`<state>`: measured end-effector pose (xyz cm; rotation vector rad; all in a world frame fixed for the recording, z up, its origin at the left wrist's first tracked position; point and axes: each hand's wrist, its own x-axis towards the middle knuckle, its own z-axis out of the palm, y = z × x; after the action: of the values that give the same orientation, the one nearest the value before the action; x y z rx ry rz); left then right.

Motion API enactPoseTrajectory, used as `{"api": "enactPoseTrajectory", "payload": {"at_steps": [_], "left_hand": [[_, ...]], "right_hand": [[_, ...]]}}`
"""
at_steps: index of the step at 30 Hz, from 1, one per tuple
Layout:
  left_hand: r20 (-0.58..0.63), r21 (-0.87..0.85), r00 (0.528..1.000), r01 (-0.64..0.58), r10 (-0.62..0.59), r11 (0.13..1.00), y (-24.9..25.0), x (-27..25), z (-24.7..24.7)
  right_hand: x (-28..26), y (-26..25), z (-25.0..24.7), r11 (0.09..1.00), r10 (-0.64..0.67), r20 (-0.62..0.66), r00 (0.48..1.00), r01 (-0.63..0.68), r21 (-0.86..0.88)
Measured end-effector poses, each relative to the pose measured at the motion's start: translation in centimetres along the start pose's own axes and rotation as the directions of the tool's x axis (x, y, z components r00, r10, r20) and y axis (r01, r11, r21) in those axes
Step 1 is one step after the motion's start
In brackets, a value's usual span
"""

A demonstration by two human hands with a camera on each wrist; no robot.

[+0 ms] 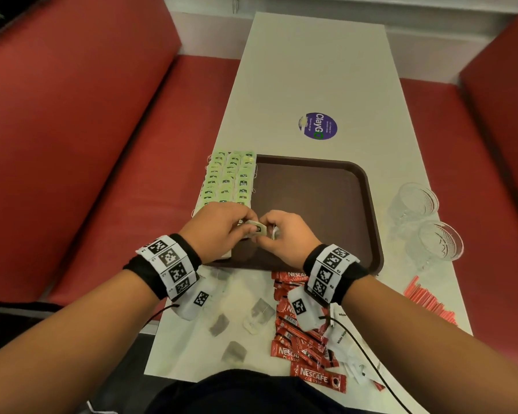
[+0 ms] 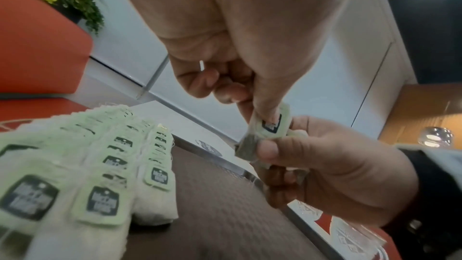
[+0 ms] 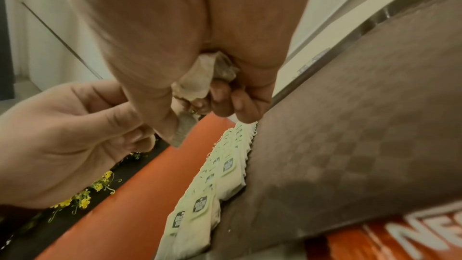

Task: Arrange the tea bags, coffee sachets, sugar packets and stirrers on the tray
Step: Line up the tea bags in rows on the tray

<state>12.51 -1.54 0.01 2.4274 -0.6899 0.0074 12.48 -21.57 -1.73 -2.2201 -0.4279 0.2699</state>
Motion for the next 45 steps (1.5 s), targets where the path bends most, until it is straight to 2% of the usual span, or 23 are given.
{"api": "enactPoseTrajectory", "payload": {"at_steps": [3, 6, 9, 11, 13, 19, 22, 26, 29, 31, 33, 34, 36, 38, 41, 45], "left_hand": [[0.0, -0.059, 0.998, 0.066, -0.067, 0.996, -0.3, -0.1, 0.1], [-0.008, -0.107, 0.977, 0.21, -0.213, 0.972, -1.3, 0.1, 0.3], [0.126, 0.014, 0.909, 0.4, -0.398, 0.916, -2.7, 0.8, 0.9], [0.206, 0.097, 0.851, 0.474, -0.483, 0.875, -3.6, 1.1, 1.8], [0.204, 0.135, 0.829, 0.503, -0.52, 0.854, -4.3, 1.4, 2.6], [0.129, 0.241, 0.806, 0.539, -0.577, 0.807, -4.3, 2.2, 2.7], [0.087, 0.32, 0.827, 0.505, -0.555, 0.802, -3.4, 2.3, 3.0], [0.198, 0.448, 0.835, 0.388, -0.513, 0.805, -1.9, 2.6, 3.6], [0.206, 0.479, 0.83, 0.376, -0.518, 0.793, -1.5, 2.9, 3.1], [0.164, 0.393, 0.882, 0.353, -0.443, 0.849, -0.9, 2.9, 2.4], [0.127, 0.215, 0.96, 0.221, -0.251, 0.951, 0.0, 2.8, 1.7], [0.123, 0.138, 0.982, 0.125, -0.142, 0.983, 0.6, 2.7, 1.4], [0.14, 0.067, 0.99, -0.013, 0.003, 0.998, 1.5, 2.5, 0.9], [0.171, 0.071, 0.984, -0.068, 0.055, 0.995, 1.6, 2.3, 0.9], [0.195, 0.04, 0.978, -0.08, 0.071, 0.996, 1.3, 2.0, 0.8], [0.091, -0.055, 0.995, -0.045, 0.05, 0.997, 0.8, 1.4, 0.4]], "right_hand": [[0.3, 0.1, 0.3, 1.0, -0.002, 0.004, 1.0, 0.002, 0.0], [0.3, 0.4, 0.3, 0.999, 0.041, 0.032, 0.999, -0.04, -0.017], [-0.2, 0.6, -0.3, 0.992, 0.126, 0.107, 0.986, -0.126, -0.007], [-0.6, 0.7, -0.7, 0.988, 0.154, 0.16, 0.975, -0.156, 0.001], [-0.8, 0.8, -1.0, 0.983, 0.171, 0.169, 0.971, -0.18, 0.04], [-1.2, 1.2, -1.2, 0.976, 0.196, 0.096, 0.976, -0.204, 0.079], [-1.3, 1.3, -1.2, 0.98, 0.185, 0.115, 0.976, -0.192, 0.044], [-1.4, 1.3, -1.3, 0.981, 0.193, 0.162, 0.968, -0.191, -0.029], [-1.5, 1.2, -1.3, 0.984, 0.174, 0.146, 0.974, -0.166, -0.061], [-1.5, 1.1, -1.3, 0.986, 0.164, 0.135, 0.977, -0.16, -0.041], [-1.5, 1.0, -1.4, 0.985, 0.17, 0.142, 0.975, -0.17, -0.015], [-1.5, 1.0, -1.4, 0.984, 0.175, 0.16, 0.972, -0.177, -0.002], [-1.3, 1.0, -1.3, 0.982, 0.183, 0.203, 0.962, -0.19, 0.016], [-1.2, 1.1, -1.0, 0.977, 0.192, 0.223, 0.956, -0.207, 0.046], [-1.1, 1.1, -0.7, 0.961, 0.213, 0.227, 0.95, -0.245, 0.127], [-1.2, 0.8, -0.6, 0.985, 0.153, 0.197, 0.968, -0.166, 0.052]]}}
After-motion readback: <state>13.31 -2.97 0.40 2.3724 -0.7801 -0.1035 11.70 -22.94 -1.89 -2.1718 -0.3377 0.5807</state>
